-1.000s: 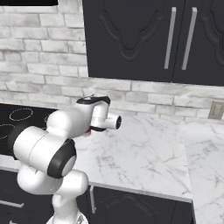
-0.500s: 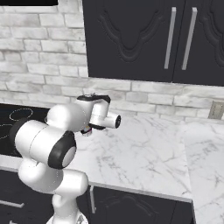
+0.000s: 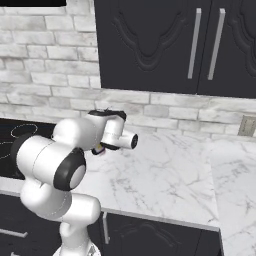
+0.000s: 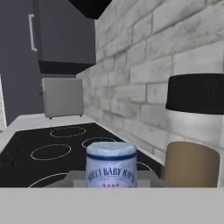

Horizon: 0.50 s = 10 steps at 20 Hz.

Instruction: Take 2 condiments from the cabinet and move them on the counter near the stove.Make sure the condiments are lined up with each other, next to each other.

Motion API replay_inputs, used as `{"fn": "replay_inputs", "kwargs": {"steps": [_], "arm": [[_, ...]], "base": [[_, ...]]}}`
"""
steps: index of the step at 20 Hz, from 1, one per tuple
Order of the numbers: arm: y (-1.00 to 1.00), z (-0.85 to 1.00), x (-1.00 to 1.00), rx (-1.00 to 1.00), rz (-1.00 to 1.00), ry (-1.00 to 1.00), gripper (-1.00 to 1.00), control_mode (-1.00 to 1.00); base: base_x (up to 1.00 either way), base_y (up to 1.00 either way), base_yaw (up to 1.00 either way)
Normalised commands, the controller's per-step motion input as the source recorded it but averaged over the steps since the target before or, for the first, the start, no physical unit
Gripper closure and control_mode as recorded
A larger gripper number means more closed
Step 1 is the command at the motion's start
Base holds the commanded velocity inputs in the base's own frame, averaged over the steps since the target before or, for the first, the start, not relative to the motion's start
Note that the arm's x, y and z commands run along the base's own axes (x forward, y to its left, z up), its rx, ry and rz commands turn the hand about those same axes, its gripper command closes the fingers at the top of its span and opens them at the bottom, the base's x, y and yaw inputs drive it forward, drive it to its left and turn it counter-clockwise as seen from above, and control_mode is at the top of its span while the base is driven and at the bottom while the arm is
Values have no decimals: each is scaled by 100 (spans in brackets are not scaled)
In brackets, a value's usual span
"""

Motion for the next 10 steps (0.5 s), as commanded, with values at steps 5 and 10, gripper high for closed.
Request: {"fn": "replay_inputs", "kwargs": {"steps": [5,10], "arm": [[0,-21,0,0,0,0,100,-100],[0,-17,0,2,0,0,100,-100]], "base": [[0,0,0],[0,0,0]]}}
